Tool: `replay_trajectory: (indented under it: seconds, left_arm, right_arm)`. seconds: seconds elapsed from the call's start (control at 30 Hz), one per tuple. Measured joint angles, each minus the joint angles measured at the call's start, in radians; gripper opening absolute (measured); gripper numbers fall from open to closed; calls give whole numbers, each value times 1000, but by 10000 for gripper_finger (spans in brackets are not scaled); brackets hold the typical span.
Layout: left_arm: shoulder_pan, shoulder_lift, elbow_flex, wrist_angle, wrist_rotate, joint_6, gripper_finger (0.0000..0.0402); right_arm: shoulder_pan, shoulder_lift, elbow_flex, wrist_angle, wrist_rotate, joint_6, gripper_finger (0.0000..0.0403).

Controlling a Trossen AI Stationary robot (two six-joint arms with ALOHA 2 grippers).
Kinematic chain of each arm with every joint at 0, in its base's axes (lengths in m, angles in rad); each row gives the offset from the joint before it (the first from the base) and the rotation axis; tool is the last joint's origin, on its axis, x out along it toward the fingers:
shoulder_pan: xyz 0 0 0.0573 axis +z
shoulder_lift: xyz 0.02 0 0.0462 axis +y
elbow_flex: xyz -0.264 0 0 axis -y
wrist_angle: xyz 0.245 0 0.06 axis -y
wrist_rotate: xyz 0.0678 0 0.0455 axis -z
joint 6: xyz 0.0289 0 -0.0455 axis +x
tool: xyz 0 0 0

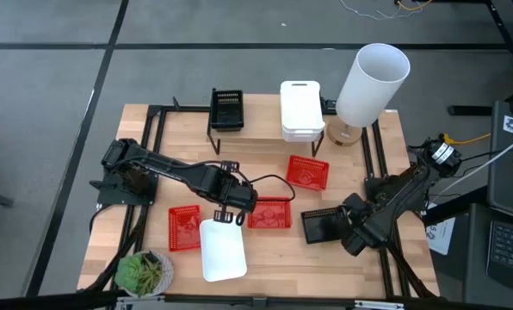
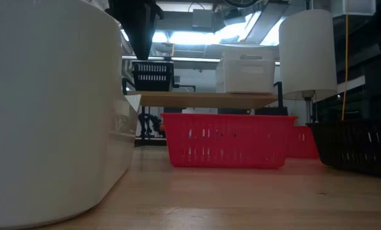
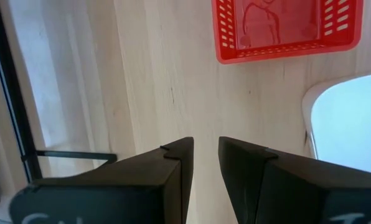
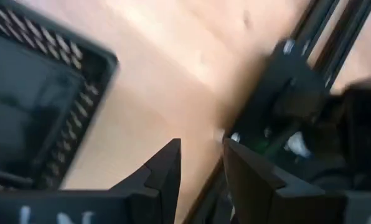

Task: Stack baskets on shelf by color
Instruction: Stack the black bin on top of the black bin on the shelf

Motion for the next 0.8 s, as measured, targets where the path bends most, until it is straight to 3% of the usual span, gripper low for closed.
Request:
replay_trajectory:
  seconds: [0.17, 0.27, 0.4, 0.6, 0.8]
  left_arm:
    - [0, 0, 0, 5, -1, 0, 69]
    - [3, 0, 0, 14, -1, 1, 69]
    - [9, 0, 0, 21, -3, 3, 69]
    - [15, 0, 0, 36, -3, 2, 69]
    - [6, 0, 0, 43, -2, -3, 69]
  right_arm:
    - [-5, 1, -103, 377, -90, -68, 121]
    - [-16, 2, -111, 633, -41, -142, 121]
    - [-38, 2, -74, 834, 76, -393, 121]
    - [-63, 2, 27, 858, 115, -729, 121]
    - [-64, 1, 85, 785, 117, -805, 121]
